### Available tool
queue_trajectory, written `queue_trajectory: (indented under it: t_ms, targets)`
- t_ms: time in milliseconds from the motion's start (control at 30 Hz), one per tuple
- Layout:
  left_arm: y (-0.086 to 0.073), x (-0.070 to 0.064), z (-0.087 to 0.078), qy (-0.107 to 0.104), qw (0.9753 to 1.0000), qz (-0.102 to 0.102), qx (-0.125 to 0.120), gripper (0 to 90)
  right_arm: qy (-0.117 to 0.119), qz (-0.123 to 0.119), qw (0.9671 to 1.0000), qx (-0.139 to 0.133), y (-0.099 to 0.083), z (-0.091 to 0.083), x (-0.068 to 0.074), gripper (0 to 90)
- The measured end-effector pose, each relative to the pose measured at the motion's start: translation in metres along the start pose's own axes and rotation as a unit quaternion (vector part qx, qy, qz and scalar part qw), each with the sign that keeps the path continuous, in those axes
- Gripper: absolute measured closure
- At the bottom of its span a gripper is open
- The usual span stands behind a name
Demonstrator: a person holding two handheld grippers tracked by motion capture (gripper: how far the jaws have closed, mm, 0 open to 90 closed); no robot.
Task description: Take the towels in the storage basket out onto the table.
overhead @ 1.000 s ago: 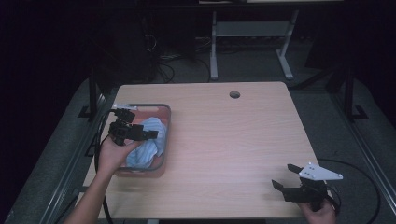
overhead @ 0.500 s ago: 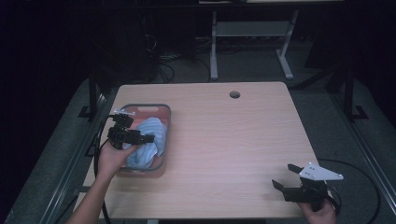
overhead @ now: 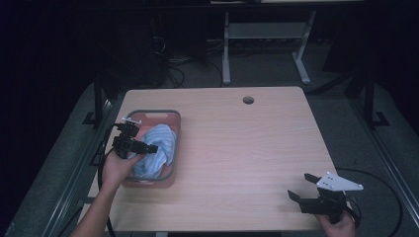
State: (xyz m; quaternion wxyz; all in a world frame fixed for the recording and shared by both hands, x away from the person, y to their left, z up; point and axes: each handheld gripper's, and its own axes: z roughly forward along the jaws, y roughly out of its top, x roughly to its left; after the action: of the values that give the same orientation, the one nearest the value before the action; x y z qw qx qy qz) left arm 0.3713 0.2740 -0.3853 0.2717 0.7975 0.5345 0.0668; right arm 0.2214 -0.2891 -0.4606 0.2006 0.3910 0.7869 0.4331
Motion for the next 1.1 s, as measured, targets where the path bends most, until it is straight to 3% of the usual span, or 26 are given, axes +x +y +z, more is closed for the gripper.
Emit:
queue_trajectory:
  t_ms: [200, 267, 367, 433, 533, 667, 867, 967, 1100]
  targets:
    - [0.004, -0.003, 0.007, 0.011, 0.9997, 0.009, 0.018, 48.6, 0.001, 0.001, 1.0, 0.001, 0.0, 0.0, 0.0, 14.2]
    - [0.005, -0.004, 0.009, 0.026, 0.9994, 0.003, 0.022, 49.0, 0.001, 0.001, 1.0, 0.0, 0.0, 0.0, 0.0, 14.2]
    - [0.005, -0.004, 0.012, 0.03, 0.9992, 0.002, 0.026, 50.4, 0.0, -0.001, 1.0, 0.0, 0.0, 0.0, 0.0, 14.2]
    - [0.005, -0.006, 0.013, 0.038, 0.9988, 0.002, 0.03, 57.3, 0.001, 0.0, 1.0, 0.0, 0.0, 0.0, 0.0, 14.2]
    - [0.005, -0.005, 0.015, 0.034, 0.9985, 0.01, 0.041, 66.5, 0.002, 0.002, 1.0, 0.0, 0.0, -0.001, 0.0, 14.2]
    - [0.004, -0.003, 0.014, 0.026, 0.9987, 0.001, 0.044, 71.6, 0.001, 0.002, 1.0, 0.0, 0.0, -0.001, -0.001, 14.2]
    - [0.003, 0.001, 0.006, 0.015, 0.9993, 0.0, 0.033, 73.5, -0.001, 0.002, 1.0, -0.002, -0.001, -0.001, -0.001, 14.2]
    - [0.001, 0.003, 0.003, -0.003, 0.9997, -0.012, 0.023, 73.3, -0.001, 0.003, 1.0, 0.0, -0.001, -0.001, -0.001, 14.2]
    - [-0.001, 0.005, -0.001, -0.008, 0.9997, -0.016, 0.014, 73.4, -0.001, 0.003, 1.0, 0.003, -0.001, 0.001, 0.0, 14.1]
